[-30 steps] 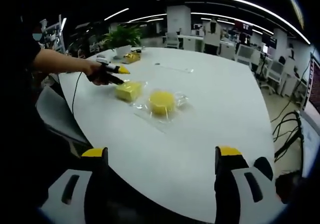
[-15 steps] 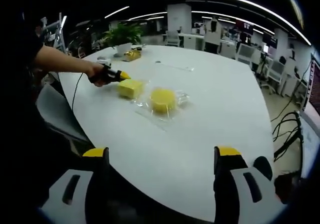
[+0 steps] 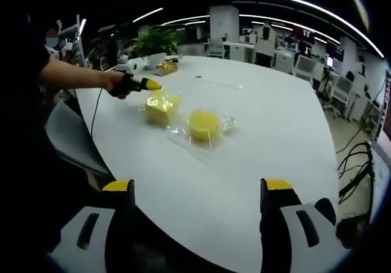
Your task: Compare the silicone blocks by pressing each to a similar depth, holding the contact briefly, and releasing to observe deformation and rebound differences across the visible hardness samples.
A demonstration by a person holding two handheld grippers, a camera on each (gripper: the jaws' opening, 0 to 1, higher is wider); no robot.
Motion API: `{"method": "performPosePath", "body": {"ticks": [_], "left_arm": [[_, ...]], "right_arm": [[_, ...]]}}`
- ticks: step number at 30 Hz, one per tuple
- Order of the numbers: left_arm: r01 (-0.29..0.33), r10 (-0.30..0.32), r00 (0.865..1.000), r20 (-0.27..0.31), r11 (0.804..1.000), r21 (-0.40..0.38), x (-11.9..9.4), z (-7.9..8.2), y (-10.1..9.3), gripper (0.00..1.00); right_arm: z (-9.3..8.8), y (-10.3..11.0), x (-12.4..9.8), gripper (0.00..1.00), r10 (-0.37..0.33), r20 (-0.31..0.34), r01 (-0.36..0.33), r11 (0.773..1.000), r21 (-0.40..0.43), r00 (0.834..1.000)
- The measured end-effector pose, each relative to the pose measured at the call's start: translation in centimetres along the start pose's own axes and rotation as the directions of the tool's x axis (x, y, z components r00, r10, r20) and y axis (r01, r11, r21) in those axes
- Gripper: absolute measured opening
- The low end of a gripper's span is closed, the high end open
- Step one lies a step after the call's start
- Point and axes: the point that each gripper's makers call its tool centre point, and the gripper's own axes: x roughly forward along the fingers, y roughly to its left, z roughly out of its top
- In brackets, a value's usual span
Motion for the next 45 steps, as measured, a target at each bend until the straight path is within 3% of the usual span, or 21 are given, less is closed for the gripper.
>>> {"method": "performPosePath", "body": {"ticks": [2, 5, 10, 12, 14, 21, 22, 23, 29, 31, 34, 35, 36, 37, 39, 45], "left_arm": [[-0.007, 0.011, 0.999, -0.047, 0.997, 0.082, -0.3, -0.2, -1.0, 0.0], [0.052, -0.047, 0.998, -0.034, 0.987, 0.152, -0.5, 0.4, -4.1, 0.0], [0.097, -0.082, 0.995, -0.061, 0.954, 0.285, -1.3, 0.6, -7.4, 0.0], [0.073, -0.049, 0.996, -0.079, 0.936, 0.344, -1.8, 0.7, -7.8, 0.0], [0.063, -0.026, 0.995, -0.092, 0.904, 0.422, -2.4, 1.0, -8.2, 0.0], [0.13, -0.084, 0.99, -0.115, 0.86, 0.494, -3.7, 1.3, -11.8, 0.0], [0.126, -0.086, 0.991, -0.099, 0.831, 0.541, -3.7, 1.6, -12.3, 0.0], [0.121, -0.082, 0.992, -0.097, 0.841, 0.527, -3.8, 1.6, -12.7, 0.0], [0.198, -0.152, 0.98, -0.127, 0.784, 0.588, -3.8, 1.8, -16.3, 0.0], [0.222, -0.169, 0.975, -0.145, 0.78, 0.585, -3.8, 1.8, -17.2, 0.0], [0.249, -0.186, 0.968, -0.166, 0.755, 0.607, -3.5, 1.6, -18.4, 0.0], [0.253, -0.188, 0.967, -0.171, 0.75, 0.611, -3.5, 1.5, -18.6, 0.0], [0.289, -0.204, 0.957, -0.206, 0.732, 0.617, -3.5, 1.0, -19.2, 0.0], [0.297, -0.207, 0.954, -0.214, 0.727, 0.619, -3.4, 0.7, -19.5, 0.0], [0.319, -0.206, 0.947, -0.247, 0.696, 0.643, -3.2, 0.0, -20.1, 0.0], [0.368, -0.228, 0.929, -0.292, 0.664, 0.651, -2.7, -1.2, -21.7, 0.0]], "right_arm": [[0.2, 0.1, 0.3, 0.78, 0.012, 0.004, -0.012, 1.0, -0.003, 1.0], [0.5, 0.4, 0.9, 0.78, 0.027, 0.006, -0.027, 0.999, -0.018, 1.0], [0.8, 0.5, 1.0, 0.78, 0.045, 0.011, -0.044, 0.998, -0.033, 0.999], [0.8, 0.4, 1.1, 0.78, 0.051, 0.008, -0.051, 0.998, -0.04, 0.999], [0.9, 0.5, 1.1, 0.77, 0.06, 0.01, -0.059, 0.997, -0.047, 0.998], [1.6, 0.9, 1.4, 0.77, 0.088, 0.027, -0.086, 0.994, -0.066, 0.996], [1.7, 1.0, 1.4, 0.77, 0.097, 0.031, -0.094, 0.993, -0.069, 0.995], [1.8, 1.1, 1.4, 0.77, 0.102, 0.033, -0.1, 0.992, -0.072, 0.994], [2.4, 2.0, 2.0, 0.76, 0.156, 0.043, -0.152, 0.985, -0.084, 0.987], [2.8, 2.4, 2.3, 0.76, 0.18, 0.049, -0.176, 0.981, -0.084, 0.982], [3.8, 3.1, 2.9, 0.76, 0.213, 0.061, -0.207, 0.973, -0.103, 0.975], [4.2, 3.6, 3.1, 0.75, 0.238, 0.065, -0.23, 0.967, -0.112, 0.969], [4.6, 3.9, 3.3, 0.75, 0.258, 0.07, -0.249, 0.961, -0.118, 0.963], [5.1, 4.2, 3.5, 0.75, 0.278, 0.074, -0.268, 0.956, -0.122, 0.958], [6.1, 4.7, 3.8, 0.77, 0.302, 0.086, -0.289, 0.948, -0.135, 0.949], [8.9, 6.3, 4.8, 0.77, 0.38, 0.144, -0.363, 0.923, -0.131, 0.914]]}}
